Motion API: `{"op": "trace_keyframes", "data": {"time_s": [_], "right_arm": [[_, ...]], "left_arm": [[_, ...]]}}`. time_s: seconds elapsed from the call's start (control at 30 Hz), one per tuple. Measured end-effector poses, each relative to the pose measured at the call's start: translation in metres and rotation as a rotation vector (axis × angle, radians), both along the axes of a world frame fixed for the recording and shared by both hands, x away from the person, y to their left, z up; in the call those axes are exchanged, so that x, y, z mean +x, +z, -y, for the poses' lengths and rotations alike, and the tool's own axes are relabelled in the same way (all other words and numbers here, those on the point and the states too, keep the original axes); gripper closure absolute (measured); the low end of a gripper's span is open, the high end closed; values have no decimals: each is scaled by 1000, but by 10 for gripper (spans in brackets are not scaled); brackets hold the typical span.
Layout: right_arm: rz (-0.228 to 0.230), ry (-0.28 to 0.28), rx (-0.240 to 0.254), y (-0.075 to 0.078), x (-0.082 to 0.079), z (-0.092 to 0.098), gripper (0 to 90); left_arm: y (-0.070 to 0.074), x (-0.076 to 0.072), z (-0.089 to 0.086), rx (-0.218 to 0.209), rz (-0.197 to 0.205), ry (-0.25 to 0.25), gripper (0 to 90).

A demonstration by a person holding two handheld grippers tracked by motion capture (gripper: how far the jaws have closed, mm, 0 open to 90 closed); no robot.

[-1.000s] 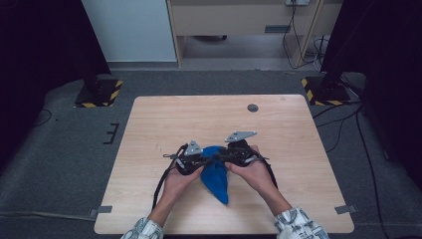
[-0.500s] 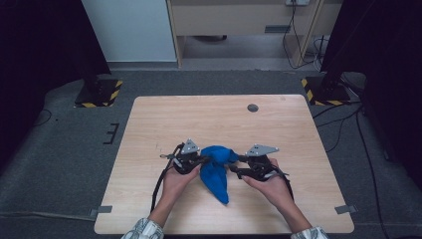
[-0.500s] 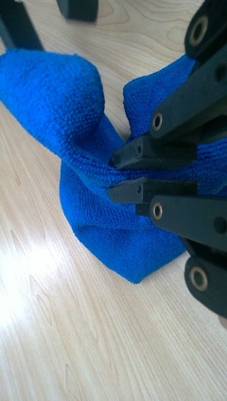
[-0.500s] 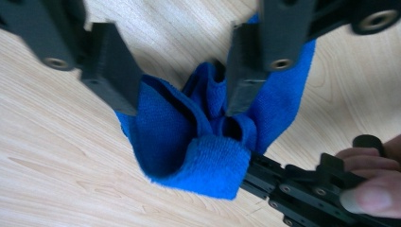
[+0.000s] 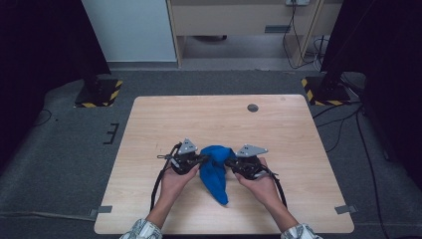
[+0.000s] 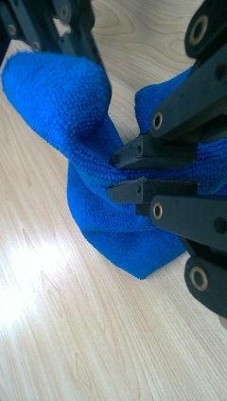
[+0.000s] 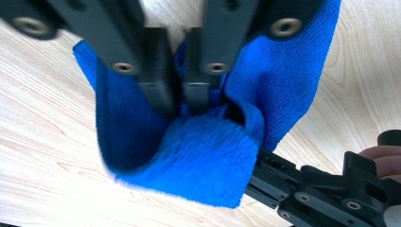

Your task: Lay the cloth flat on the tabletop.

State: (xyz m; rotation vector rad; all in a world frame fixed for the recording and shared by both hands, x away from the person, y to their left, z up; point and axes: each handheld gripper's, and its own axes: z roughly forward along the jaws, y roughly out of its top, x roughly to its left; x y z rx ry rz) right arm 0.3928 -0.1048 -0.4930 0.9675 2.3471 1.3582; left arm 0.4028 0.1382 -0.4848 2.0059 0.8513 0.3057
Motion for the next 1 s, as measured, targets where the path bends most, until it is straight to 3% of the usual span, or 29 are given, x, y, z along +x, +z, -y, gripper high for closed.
{"op": "trace_keyframes", "data": {"time_s": [0.2, 0.33, 0.53, 0.67, 0.93, 0.97, 1.0], "right_arm": [[-12, 3, 12, 3, -1, 10, 894], [-13, -11, 14, 4, 0, 19, 895], [-36, -26, -4, 5, 4, 40, 895], [-37, -45, 3, 8, 5, 51, 894], [-21, -86, 39, 23, 7, 75, 895], [-32, -86, 88, 32, 6, 81, 895], [-31, -82, 93, 37, 4, 83, 895]], "left_arm": [[7, -1, -8, -42, 4, 26, 834], [8, 0, -17, -39, 2, 61, 839], [4, 5, -36, -36, -40, 121, 841], [4, 5, -41, -40, -44, 137, 841], [11, 3, -46, -70, -36, 137, 844], [15, 1, -47, -84, -34, 137, 844], [16, 0, -48, -84, -34, 133, 844]]}}
